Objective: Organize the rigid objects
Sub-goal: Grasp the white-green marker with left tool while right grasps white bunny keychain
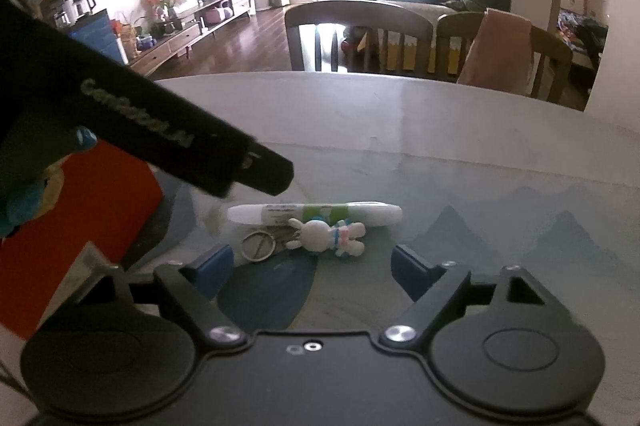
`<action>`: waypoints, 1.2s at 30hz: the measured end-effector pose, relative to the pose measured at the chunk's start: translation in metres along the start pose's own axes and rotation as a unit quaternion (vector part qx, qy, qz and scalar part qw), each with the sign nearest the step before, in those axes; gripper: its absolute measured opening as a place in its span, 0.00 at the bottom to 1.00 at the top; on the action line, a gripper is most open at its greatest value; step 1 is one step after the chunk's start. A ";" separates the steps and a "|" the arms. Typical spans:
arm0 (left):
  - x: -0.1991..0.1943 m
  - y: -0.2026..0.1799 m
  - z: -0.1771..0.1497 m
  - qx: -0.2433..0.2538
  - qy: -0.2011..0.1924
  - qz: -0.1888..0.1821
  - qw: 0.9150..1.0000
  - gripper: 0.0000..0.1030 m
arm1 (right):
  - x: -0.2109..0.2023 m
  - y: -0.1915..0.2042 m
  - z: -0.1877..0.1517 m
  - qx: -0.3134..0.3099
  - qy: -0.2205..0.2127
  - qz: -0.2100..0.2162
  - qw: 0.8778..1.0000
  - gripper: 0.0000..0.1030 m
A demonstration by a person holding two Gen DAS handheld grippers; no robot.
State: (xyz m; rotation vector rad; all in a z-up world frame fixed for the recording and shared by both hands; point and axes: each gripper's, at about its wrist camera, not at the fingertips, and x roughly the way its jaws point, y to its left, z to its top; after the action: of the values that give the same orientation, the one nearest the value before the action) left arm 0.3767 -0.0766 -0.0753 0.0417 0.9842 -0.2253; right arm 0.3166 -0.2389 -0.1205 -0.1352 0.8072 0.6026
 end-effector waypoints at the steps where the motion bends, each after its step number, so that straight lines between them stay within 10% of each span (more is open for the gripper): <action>1: 0.006 0.000 0.002 0.003 0.004 -0.003 1.000 0.98 | 0.003 0.000 0.001 0.001 0.001 -0.001 1.000 0.81; 11: 0.053 -0.008 0.020 0.002 0.027 -0.010 1.000 0.97 | 0.033 -0.002 0.001 0.016 0.008 -0.014 1.000 0.74; 36: 0.094 -0.018 0.016 0.029 0.047 -0.046 0.997 0.57 | 0.055 0.011 -0.002 0.006 0.013 -0.048 0.999 0.56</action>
State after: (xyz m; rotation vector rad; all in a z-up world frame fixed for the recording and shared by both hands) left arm 0.4364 -0.1120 -0.1426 0.0611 1.0735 -0.3390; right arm 0.3380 -0.2055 -0.1599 -0.1707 0.8235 0.5064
